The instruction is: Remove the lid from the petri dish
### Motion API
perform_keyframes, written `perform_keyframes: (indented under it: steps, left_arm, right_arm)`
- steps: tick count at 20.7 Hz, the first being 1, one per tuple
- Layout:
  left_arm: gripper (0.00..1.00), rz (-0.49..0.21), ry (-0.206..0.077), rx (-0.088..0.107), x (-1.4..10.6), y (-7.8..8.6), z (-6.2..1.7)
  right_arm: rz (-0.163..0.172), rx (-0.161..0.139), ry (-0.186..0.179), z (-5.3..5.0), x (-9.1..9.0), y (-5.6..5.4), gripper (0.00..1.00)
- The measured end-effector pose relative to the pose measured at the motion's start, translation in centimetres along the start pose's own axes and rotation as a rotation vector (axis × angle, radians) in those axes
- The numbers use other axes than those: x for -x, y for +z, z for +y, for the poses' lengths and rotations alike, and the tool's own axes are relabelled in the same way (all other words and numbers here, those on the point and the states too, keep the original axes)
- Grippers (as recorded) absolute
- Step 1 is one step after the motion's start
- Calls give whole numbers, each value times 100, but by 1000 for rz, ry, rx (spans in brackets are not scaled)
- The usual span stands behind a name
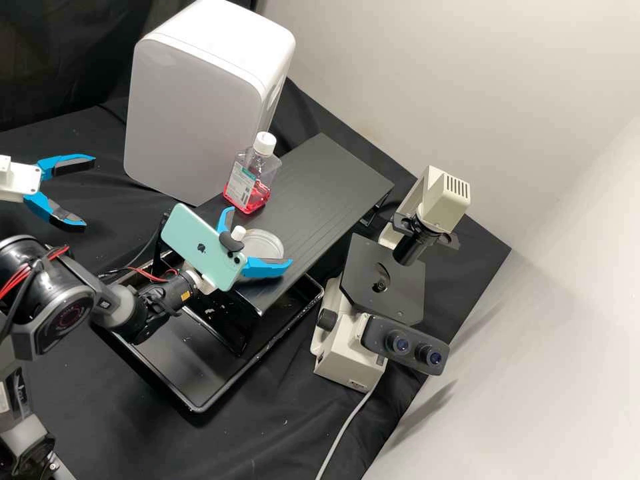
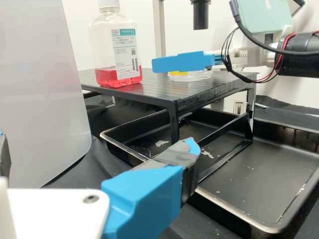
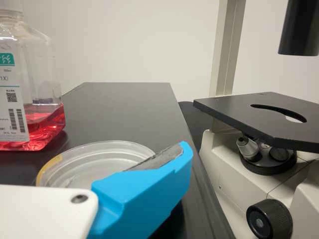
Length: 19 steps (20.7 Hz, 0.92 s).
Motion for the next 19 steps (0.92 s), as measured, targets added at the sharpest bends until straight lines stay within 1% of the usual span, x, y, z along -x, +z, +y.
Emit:
perform_keyframes:
  steps: [3, 9, 19]
  left_arm:
    - [100, 0, 0, 0, 0, 0, 0]
    - [100, 1, -6, 2, -4, -3, -13]
    - [100, 1, -6, 2, -4, -3, -13]
  right_arm:
    - [0, 0, 0, 0, 0, 0, 100]
    - [-27, 1, 19, 55, 25, 76, 100]
    - [-29, 2, 21, 63, 25, 83, 100]
